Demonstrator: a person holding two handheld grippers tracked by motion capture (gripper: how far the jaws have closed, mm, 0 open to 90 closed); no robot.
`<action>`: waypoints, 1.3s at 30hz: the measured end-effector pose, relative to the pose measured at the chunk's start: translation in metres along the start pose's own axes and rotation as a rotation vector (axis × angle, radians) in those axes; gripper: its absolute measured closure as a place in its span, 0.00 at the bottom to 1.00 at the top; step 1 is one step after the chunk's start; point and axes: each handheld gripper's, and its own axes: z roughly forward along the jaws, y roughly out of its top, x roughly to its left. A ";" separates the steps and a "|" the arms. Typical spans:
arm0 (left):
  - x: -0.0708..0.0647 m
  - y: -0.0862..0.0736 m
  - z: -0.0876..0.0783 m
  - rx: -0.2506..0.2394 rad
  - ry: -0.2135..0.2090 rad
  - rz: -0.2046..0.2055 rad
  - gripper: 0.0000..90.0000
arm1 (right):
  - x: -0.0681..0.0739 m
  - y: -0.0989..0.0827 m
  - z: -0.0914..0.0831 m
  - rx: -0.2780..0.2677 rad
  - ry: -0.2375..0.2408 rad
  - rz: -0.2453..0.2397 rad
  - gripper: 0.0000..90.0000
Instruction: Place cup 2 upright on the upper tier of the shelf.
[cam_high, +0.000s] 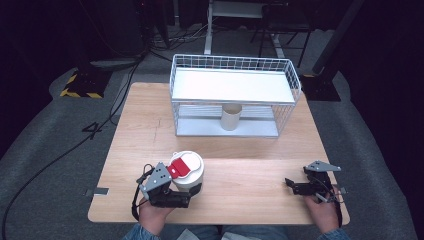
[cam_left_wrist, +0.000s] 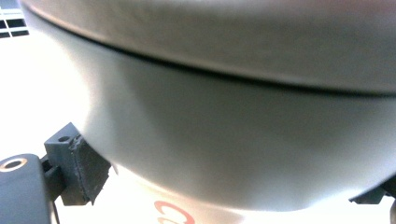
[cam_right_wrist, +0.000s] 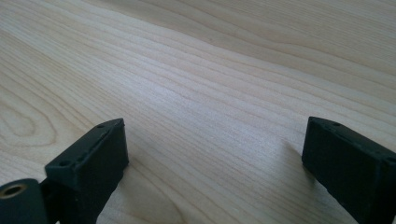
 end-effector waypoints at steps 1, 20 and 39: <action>0.000 0.007 0.002 -0.010 0.002 -0.011 0.10 | 0.000 0.000 0.000 0.000 0.000 0.000 0.08; 0.009 0.079 0.033 -0.018 -0.013 0.031 0.10 | 0.000 0.000 0.000 0.000 0.001 0.000 0.08; 0.016 0.124 0.056 -0.009 -0.021 0.037 0.10 | 0.000 0.000 0.000 0.000 0.000 0.000 0.08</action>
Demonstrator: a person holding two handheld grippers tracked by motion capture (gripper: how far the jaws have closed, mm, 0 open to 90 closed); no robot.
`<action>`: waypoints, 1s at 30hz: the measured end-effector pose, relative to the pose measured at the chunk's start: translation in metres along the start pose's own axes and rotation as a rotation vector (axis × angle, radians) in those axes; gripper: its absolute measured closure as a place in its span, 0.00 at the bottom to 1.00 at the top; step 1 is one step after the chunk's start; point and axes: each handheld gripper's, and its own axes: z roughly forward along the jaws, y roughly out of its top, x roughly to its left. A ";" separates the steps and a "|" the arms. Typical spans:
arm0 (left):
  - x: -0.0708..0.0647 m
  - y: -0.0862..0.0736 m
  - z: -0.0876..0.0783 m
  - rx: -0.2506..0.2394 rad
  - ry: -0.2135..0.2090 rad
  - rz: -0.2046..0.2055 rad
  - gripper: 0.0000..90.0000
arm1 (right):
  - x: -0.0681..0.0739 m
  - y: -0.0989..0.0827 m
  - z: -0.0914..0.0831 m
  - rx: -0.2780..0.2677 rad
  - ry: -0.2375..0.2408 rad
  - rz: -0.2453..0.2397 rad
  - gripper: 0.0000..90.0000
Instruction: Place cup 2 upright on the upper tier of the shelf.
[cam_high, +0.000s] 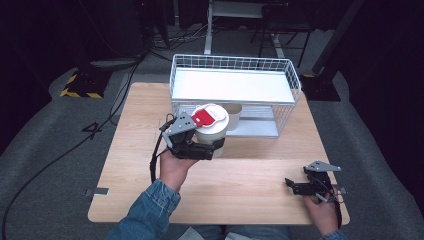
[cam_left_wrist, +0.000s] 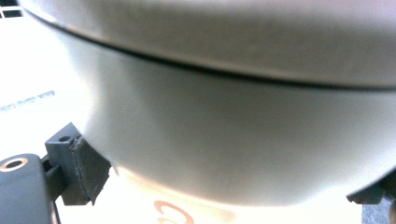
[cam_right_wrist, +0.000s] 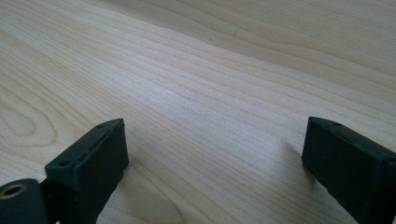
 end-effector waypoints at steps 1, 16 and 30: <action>0.000 0.000 0.000 0.000 0.000 0.000 0.10 | 0.000 0.000 0.000 0.000 0.000 0.000 0.08; 0.010 0.043 0.009 -0.015 0.013 0.031 0.10 | 0.000 0.000 0.000 0.000 0.000 0.000 0.08; 0.023 0.086 0.027 -0.015 0.022 0.036 0.10 | 0.000 0.000 0.000 -0.002 -0.001 -0.001 0.08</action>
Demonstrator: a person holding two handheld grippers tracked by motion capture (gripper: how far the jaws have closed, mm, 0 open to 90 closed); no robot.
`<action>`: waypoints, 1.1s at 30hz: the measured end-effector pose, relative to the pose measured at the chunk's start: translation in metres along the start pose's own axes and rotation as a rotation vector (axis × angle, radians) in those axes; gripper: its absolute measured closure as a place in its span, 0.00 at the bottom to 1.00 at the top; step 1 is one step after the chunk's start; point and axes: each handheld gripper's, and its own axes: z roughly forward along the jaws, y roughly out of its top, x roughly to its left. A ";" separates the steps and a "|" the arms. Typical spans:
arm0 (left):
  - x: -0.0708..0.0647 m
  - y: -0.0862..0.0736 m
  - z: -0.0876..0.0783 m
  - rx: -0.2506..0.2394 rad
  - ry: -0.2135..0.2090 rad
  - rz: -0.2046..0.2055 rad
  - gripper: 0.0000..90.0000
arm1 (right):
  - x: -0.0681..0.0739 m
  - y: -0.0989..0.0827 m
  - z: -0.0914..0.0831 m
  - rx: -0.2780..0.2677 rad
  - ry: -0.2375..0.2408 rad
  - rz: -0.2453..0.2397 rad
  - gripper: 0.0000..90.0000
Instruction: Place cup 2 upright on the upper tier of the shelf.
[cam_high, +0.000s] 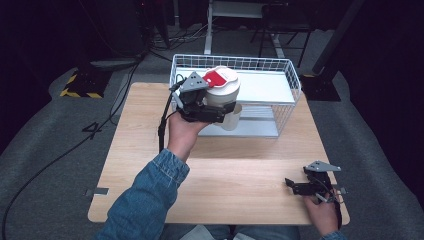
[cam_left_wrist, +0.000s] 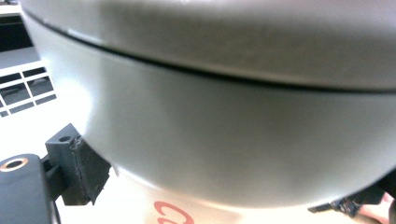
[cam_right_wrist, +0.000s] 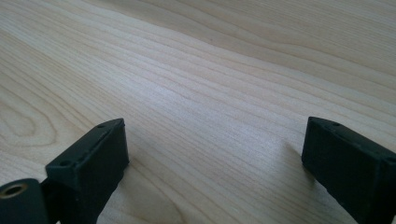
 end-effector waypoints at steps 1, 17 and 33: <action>0.001 0.003 0.002 -0.002 0.003 0.001 0.10 | 0.000 0.000 0.000 0.000 0.001 -0.001 0.08; 0.028 0.034 0.039 -0.028 0.070 -0.014 0.10 | 0.000 0.000 0.000 -0.003 0.006 -0.004 0.09; 0.048 0.042 0.095 -0.020 0.125 -0.040 0.10 | 0.001 0.000 -0.001 -0.008 0.016 -0.011 0.11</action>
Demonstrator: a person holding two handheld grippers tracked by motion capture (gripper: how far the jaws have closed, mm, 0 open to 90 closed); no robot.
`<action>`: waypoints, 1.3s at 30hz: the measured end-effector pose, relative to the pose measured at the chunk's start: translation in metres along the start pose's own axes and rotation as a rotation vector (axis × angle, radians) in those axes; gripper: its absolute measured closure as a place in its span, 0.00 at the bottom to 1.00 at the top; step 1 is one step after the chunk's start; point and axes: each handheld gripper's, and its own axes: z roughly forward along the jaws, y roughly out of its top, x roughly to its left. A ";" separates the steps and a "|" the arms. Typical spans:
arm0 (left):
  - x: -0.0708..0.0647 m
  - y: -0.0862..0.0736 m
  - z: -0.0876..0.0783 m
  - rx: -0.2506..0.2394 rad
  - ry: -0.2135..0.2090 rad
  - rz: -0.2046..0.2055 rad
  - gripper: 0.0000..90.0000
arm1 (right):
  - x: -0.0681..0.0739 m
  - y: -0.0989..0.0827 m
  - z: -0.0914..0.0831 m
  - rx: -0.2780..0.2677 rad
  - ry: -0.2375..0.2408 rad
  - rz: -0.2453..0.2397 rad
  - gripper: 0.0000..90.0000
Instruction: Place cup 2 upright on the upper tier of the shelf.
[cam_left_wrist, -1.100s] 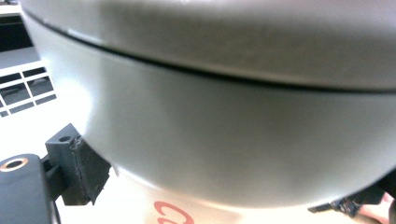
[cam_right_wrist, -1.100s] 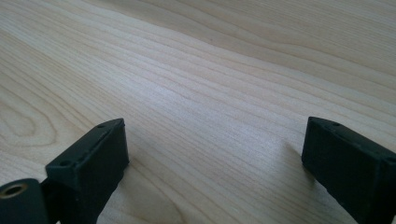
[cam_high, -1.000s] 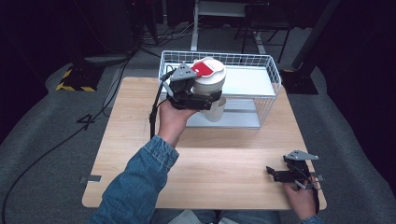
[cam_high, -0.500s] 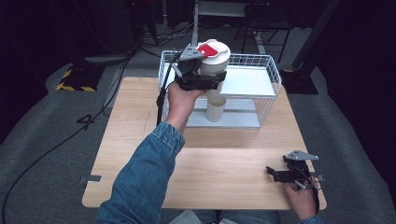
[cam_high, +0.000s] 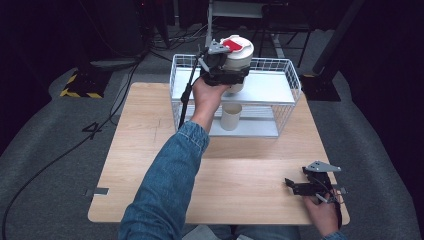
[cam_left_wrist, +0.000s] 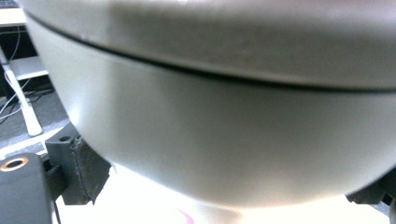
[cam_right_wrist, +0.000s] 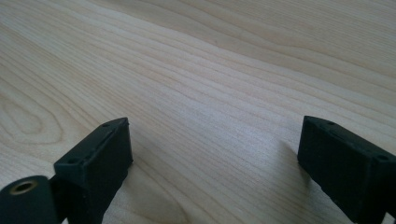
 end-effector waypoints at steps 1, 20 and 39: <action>0.001 -0.001 0.003 -0.004 0.000 -0.004 0.10 | 0.000 0.000 0.000 0.000 0.000 0.000 0.11; 0.008 -0.013 0.039 0.024 0.044 -0.025 0.10 | 0.001 0.000 0.000 -0.004 0.008 -0.005 0.13; 0.007 -0.014 0.042 0.022 0.051 -0.013 0.09 | 0.001 0.000 0.000 -0.004 0.010 -0.007 0.13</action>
